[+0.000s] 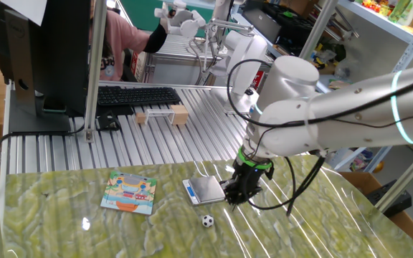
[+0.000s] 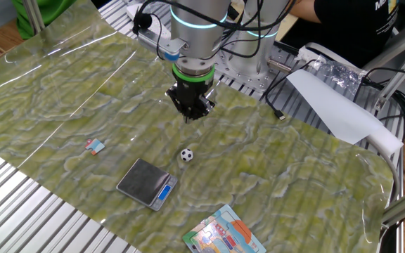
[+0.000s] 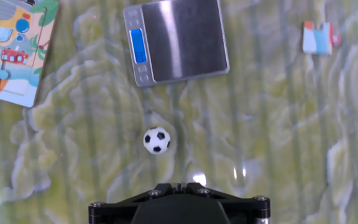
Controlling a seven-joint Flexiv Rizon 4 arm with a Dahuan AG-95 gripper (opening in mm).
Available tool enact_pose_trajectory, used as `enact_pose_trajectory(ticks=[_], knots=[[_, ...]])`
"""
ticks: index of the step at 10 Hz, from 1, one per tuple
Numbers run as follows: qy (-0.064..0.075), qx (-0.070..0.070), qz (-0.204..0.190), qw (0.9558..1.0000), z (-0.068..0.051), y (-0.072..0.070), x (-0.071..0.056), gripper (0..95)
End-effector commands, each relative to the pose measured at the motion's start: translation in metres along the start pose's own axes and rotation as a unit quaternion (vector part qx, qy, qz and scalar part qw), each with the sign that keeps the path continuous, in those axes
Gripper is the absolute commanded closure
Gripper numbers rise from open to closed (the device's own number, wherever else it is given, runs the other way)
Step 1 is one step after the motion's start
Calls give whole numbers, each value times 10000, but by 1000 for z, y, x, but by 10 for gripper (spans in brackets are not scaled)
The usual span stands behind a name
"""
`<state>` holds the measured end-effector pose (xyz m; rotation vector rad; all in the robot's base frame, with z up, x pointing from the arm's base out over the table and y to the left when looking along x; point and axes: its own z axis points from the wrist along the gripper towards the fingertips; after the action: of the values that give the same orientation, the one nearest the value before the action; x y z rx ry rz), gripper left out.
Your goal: Remove the object from the scale
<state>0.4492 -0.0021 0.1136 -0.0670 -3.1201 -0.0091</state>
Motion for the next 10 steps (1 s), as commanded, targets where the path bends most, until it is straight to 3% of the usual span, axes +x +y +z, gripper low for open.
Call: enact_pose_trajectory(ticks=[1,5,10], knots=[[14,13,-291,9996,-9,-2,6,950],[44,-10,-334,9994,-11,0,10,950],[-31,-34,-222,9997,-12,-1,8,950]])
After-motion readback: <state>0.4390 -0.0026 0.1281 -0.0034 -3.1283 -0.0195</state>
